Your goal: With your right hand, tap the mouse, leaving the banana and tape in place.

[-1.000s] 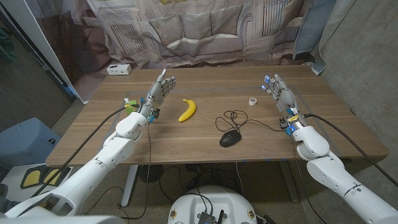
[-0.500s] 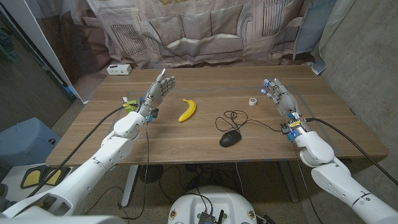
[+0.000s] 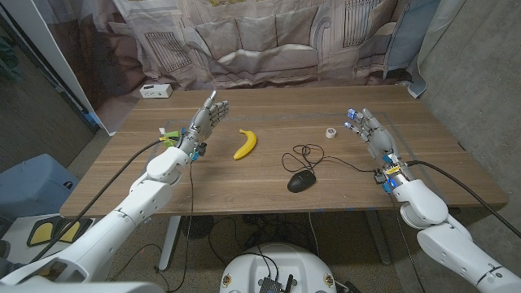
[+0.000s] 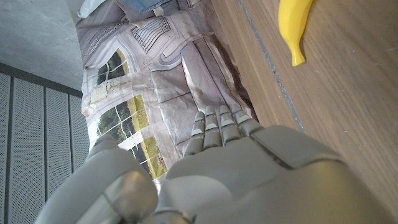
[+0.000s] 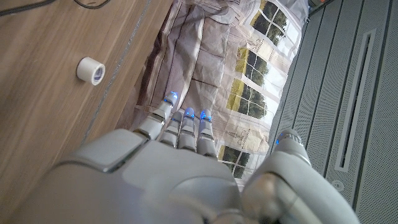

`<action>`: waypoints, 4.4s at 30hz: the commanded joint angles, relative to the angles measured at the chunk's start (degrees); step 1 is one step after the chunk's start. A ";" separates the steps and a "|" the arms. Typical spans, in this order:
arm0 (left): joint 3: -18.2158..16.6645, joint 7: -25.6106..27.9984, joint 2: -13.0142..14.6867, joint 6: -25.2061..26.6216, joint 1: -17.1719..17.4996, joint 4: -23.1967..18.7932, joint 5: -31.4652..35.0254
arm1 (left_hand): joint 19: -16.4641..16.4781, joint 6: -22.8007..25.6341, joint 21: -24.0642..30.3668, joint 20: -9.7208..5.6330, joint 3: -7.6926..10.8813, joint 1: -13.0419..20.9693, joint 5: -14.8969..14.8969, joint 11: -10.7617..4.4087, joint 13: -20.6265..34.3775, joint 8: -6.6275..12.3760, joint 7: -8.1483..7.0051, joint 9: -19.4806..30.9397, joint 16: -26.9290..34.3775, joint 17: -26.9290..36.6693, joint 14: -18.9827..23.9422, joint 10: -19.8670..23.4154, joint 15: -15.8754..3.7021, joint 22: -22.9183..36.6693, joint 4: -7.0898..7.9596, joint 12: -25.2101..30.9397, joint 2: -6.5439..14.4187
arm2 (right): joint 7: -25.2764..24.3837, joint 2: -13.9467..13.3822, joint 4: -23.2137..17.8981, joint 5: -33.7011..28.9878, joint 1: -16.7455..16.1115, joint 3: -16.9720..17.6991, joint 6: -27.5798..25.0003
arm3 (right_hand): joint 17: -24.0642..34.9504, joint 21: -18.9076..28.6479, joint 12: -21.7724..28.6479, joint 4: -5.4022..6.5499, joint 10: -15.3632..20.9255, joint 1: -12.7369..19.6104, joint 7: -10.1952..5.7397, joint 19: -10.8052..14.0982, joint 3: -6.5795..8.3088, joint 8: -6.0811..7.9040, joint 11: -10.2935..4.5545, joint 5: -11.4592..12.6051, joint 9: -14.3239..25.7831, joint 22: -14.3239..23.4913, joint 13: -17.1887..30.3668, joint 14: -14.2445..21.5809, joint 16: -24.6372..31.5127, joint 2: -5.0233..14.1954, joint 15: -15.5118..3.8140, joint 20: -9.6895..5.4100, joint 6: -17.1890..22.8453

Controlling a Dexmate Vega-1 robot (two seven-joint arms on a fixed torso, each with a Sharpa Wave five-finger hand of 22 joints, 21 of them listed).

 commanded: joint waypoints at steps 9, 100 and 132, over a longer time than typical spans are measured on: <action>-0.02 1.48 0.24 1.08 1.27 -2.72 -0.08 | -0.16 0.58 -0.26 -0.18 0.07 0.66 -0.03 0.02 0.11 0.16 0.11 0.27 0.08 0.07 0.68 0.58 -0.05 0.25 -0.41 0.28 0.09 | -0.98 -0.93 -5.76 -1.46 -11.09 6.43 1.49 | 0.09 0.10 0.08 -0.42 0.98 0.47 -0.02 1.46 0.01 -0.07 -0.18 0.30 0.32 0.09 0.20 1.07 0.59 0.25 -0.37 -0.02 0.76; 1.02 -3.33 1.59 -0.35 -0.36 -0.39 0.73 | 0.43 1.88 -0.49 0.60 -0.12 1.22 -0.39 -0.15 -0.31 0.01 -0.43 0.31 -0.20 0.10 1.75 1.73 -0.38 0.26 -1.10 0.26 0.43 | -19.64 9.85 -18.25 -54.91 -21.41 13.44 -8.55 | -0.03 -0.90 -0.06 -1.10 5.27 1.56 -3.13 3.14 -0.41 0.07 -2.32 0.43 0.34 0.12 0.22 4.28 0.43 0.56 -1.48 -0.17 4.43; 1.06 -2.49 1.91 0.71 -0.42 -0.22 0.97 | 0.40 2.79 -0.60 1.33 -0.20 1.26 -0.46 -0.46 -0.36 0.14 -0.77 0.33 -0.23 0.11 2.11 2.09 -0.72 0.28 -1.23 0.25 0.61 | -23.29 1.94 -24.14 -70.17 -21.79 10.87 -23.33 | 0.09 -1.87 -1.46 -0.92 3.44 1.56 -8.35 1.17 -0.71 0.35 -4.70 0.63 0.25 0.20 0.27 2.00 -1.02 1.12 0.19 2.63 7.37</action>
